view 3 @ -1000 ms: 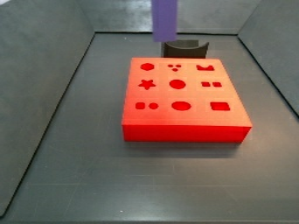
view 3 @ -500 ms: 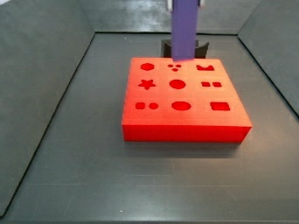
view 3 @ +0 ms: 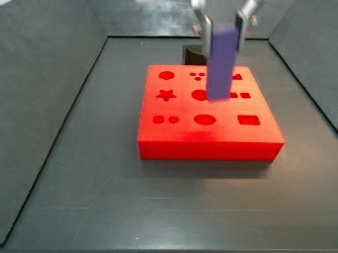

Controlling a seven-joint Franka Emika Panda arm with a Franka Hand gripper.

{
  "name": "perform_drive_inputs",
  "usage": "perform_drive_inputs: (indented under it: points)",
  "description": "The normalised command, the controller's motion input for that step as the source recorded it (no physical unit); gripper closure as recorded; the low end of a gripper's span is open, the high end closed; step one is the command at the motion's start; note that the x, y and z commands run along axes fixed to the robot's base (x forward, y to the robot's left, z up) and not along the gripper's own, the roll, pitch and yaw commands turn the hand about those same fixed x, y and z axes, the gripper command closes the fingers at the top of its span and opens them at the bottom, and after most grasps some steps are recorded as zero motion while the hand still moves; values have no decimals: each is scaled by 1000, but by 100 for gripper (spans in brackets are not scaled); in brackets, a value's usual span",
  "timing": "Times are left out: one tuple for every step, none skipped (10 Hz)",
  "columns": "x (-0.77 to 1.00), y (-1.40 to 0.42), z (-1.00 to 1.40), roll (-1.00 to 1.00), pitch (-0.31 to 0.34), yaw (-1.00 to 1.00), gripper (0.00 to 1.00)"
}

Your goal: Insert the rectangle object.

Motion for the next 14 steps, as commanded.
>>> perform_drive_inputs:
  points:
    - [940, -120, -217, 90, 0, 131, 100]
    - [960, -20, -80, 11, -4, 177, 100]
    - [986, 0, -43, 0, -11, 177, 100]
    - [997, 0, -49, 0, -19, 171, 100]
    - [997, 0, -63, 0, -31, 163, 100]
    - [983, 0, -103, 0, -29, 154, 100]
    - [989, 0, -129, 0, -23, 131, 100]
    - [1000, -23, -149, 53, -10, 0, 100]
    - [1000, -66, -226, 193, 0, 0, 100]
    - [851, -74, -209, 291, 31, -146, 100]
    - [480, -57, -3, 323, 163, -277, 100]
    - [289, -14, 117, 303, 296, -251, 100]
    - [314, -51, 34, 289, 309, -246, 100]
    - [303, -43, 0, 307, 309, -223, 100]
